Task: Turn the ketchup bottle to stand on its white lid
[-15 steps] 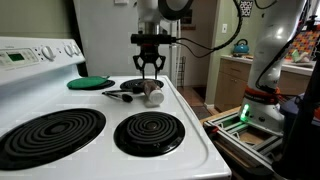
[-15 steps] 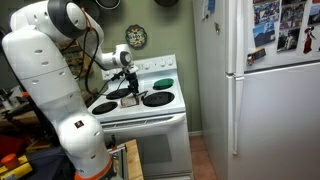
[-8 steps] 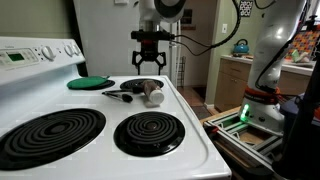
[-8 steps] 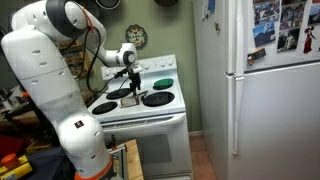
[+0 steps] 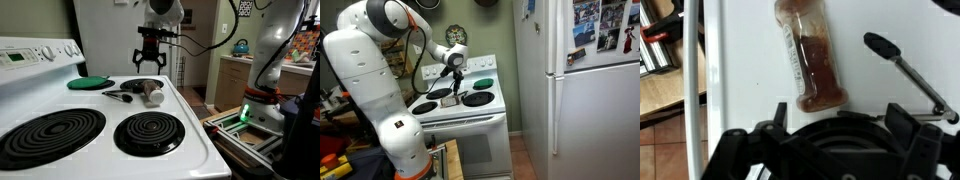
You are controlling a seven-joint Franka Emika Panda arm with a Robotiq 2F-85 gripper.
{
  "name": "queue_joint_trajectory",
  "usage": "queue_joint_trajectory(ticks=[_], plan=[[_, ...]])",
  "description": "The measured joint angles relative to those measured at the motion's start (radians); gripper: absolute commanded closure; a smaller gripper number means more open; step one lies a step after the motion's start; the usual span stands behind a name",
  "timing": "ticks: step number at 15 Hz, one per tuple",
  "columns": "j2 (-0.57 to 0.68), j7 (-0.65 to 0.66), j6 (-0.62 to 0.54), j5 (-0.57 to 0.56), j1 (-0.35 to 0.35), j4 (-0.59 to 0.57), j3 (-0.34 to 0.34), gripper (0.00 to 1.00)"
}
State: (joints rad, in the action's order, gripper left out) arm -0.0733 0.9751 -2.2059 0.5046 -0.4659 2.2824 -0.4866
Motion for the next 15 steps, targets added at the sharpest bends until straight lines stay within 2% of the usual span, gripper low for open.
queue_joint_trajectory(ticks=[2,6,9,15], plan=[[0.012,-0.115,0.06,0.087,0.007,-0.002,0.028,0.0],[0.054,-0.222,0.192,0.163,0.041,-0.009,0.07,0.0],[0.092,-0.251,0.233,0.188,0.059,-0.025,0.084,0.0],[0.105,-0.256,0.235,0.192,0.06,-0.034,0.085,0.0]])
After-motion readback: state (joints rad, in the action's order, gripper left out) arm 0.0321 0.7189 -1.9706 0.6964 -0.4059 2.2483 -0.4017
